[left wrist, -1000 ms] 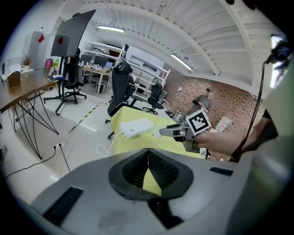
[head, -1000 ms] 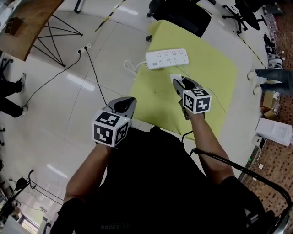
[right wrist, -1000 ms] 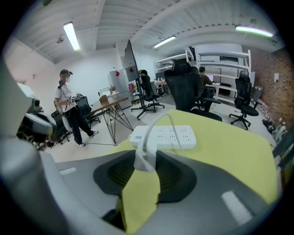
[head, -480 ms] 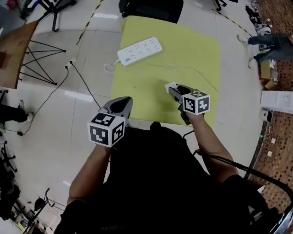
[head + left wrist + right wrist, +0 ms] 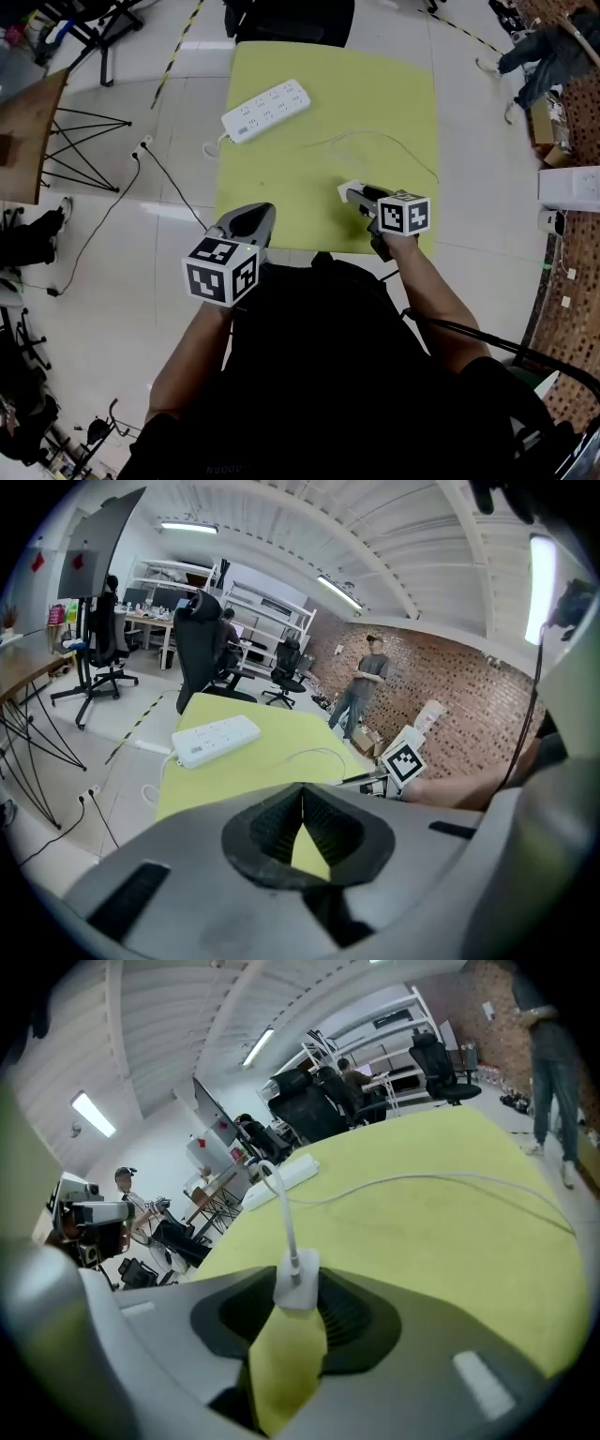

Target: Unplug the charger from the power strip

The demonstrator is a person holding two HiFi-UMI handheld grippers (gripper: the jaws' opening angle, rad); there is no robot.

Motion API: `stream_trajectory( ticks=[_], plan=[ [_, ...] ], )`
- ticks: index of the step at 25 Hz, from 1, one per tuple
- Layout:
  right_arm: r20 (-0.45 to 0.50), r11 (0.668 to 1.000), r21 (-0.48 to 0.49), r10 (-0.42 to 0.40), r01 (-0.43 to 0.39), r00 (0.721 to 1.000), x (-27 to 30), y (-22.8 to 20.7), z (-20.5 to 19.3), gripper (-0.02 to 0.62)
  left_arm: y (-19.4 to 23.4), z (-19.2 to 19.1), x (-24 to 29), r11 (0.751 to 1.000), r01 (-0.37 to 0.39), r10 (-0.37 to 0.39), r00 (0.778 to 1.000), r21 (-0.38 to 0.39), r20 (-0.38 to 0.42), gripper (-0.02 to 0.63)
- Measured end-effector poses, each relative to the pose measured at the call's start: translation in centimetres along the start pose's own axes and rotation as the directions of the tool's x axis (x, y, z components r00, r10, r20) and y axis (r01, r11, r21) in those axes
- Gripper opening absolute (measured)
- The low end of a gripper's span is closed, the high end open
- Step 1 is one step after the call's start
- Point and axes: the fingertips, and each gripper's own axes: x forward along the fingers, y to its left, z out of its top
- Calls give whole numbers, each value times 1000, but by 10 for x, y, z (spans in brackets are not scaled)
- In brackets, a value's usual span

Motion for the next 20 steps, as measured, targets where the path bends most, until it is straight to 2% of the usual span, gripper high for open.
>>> stream_trajectory(
  ticks=[3,7,12,20],
  plan=[
    [15,1000,-12,-20,20,1000,1,-4,5,140,-1,7,-1,1000,-3,3,1000,7,10,5],
    [24,996,8,-85,85,996,6,-15,11,149,8,10,-4,1000,-17,17,1000,2,8,5],
    [20,985,24,-171,171,985,4,-29,12,226,16,7,-11,1000,-21,21,1000,-11,3,5],
    [27,961,57,-271,269,962,-9,-41,6,250,29,7,-20,1000,-5,5,1000,-6,12,5]
  ],
)
